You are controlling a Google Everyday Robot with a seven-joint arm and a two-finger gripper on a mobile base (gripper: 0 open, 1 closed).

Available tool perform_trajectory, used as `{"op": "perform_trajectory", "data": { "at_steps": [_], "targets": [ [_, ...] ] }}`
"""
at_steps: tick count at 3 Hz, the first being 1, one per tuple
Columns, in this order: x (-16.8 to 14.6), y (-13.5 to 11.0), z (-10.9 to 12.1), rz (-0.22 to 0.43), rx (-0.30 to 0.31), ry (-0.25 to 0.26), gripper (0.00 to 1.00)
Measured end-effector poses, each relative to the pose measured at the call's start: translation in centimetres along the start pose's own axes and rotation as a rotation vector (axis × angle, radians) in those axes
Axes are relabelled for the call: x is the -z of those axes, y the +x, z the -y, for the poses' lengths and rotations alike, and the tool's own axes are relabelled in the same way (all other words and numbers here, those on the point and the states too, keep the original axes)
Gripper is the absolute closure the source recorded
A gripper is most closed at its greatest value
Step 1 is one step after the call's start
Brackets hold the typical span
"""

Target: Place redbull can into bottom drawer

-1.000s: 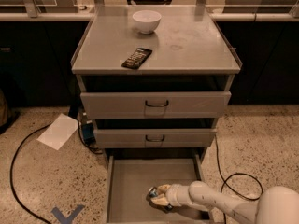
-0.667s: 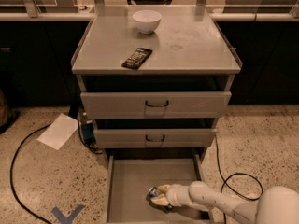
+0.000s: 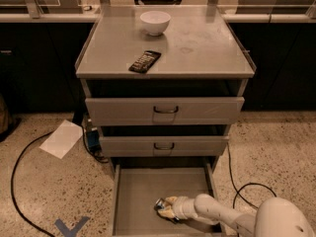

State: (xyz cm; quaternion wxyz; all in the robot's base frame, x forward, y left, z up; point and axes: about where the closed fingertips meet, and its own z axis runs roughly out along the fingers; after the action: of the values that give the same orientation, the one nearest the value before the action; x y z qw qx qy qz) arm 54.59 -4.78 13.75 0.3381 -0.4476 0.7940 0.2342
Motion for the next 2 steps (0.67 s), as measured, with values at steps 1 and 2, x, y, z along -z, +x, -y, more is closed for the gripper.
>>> {"op": "perform_trajectory", "data": {
  "at_steps": [1,2],
  "targets": [
    [0.00,0.00,0.00,0.000,0.000,0.000,0.81],
    [0.00,0.00,0.00,0.000,0.000,0.000,0.59]
  ]
}}
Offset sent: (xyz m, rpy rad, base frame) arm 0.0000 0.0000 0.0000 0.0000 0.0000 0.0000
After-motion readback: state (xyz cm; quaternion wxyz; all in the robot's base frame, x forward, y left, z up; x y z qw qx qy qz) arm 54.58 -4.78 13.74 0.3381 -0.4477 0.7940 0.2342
